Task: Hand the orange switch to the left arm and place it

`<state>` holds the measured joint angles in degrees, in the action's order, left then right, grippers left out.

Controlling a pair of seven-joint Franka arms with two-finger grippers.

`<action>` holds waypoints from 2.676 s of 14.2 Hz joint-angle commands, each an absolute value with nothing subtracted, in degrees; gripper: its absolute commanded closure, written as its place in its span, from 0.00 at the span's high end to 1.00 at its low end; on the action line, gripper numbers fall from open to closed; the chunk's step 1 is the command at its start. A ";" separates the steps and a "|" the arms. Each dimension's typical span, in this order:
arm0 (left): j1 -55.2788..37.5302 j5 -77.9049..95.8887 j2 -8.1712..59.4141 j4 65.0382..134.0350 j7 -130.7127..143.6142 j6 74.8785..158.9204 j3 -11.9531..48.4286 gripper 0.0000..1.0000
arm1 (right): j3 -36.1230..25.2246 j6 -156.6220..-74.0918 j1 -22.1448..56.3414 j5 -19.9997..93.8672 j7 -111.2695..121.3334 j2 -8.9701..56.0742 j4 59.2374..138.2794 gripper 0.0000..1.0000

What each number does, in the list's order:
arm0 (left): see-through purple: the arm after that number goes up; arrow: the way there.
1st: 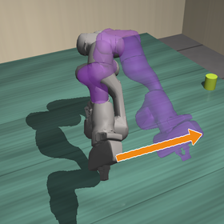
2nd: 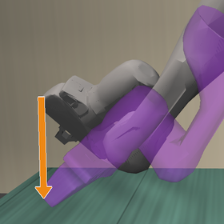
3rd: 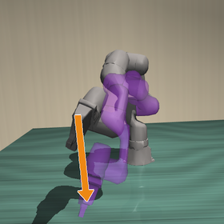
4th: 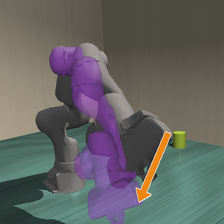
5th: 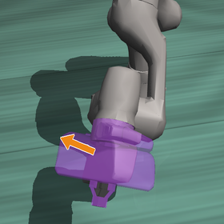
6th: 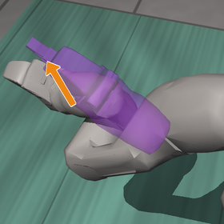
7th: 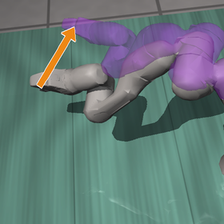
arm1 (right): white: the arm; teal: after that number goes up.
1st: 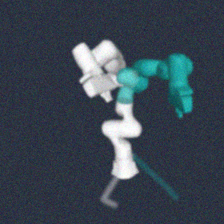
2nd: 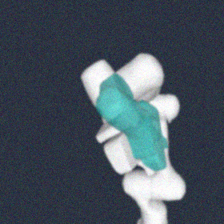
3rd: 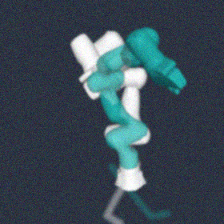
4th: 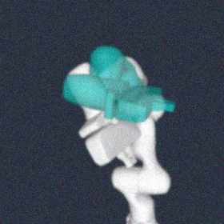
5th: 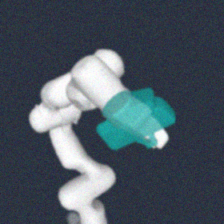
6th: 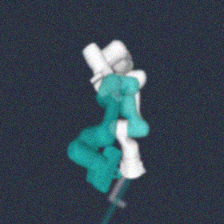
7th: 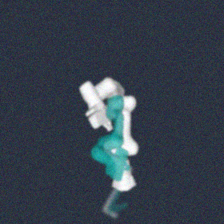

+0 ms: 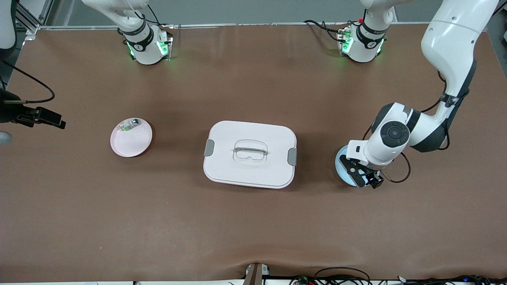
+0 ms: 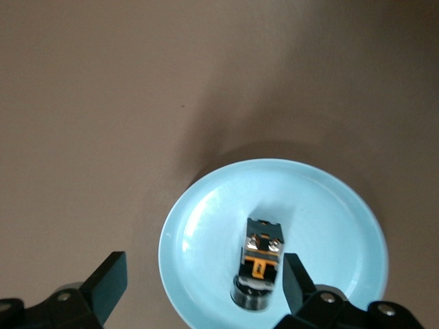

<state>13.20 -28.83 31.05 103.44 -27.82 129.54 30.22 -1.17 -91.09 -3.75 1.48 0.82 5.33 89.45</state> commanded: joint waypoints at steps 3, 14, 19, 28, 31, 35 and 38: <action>13.45 -19.01 29.97 91.24 -21.99 115.24 30.94 1.00 | 0.09 -91.30 -3.52 0.18 0.35 -5.24 96.29 1.00; 16.17 -12.22 19.87 88.16 10.00 100.82 30.94 1.00 | 0.09 -93.08 -3.87 0.61 0.44 -11.61 101.08 1.00; 18.53 -12.66 17.85 84.99 10.11 98.88 30.41 1.00 | -0.26 -91.06 -4.39 1.05 0.70 -11.43 99.67 1.00; 5.56 -4.15 0.64 91.30 9.23 90.44 11.38 1.00 | -0.26 -89.83 -4.48 1.05 0.62 -5.11 92.56 1.00; -2.10 -3.16 -4.03 94.56 8.88 89.12 2.21 1.00 | -0.26 -88.34 -4.40 1.05 0.62 -3.78 91.23 1.00; -2.55 -2.46 -6.50 94.92 8.70 87.36 2.46 1.00 | -0.26 -87.19 -4.39 1.06 0.62 -3.78 90.79 1.00; -2.64 -2.37 -6.68 94.66 8.09 87.01 2.64 1.00 | -0.26 -87.19 -4.39 1.05 0.53 -3.78 90.79 1.00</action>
<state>-2.20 -3.38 -5.33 93.51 9.13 87.47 3.18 -0.63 -88.47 -3.78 1.14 0.74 -4.47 92.45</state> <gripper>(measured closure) 0.000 0.000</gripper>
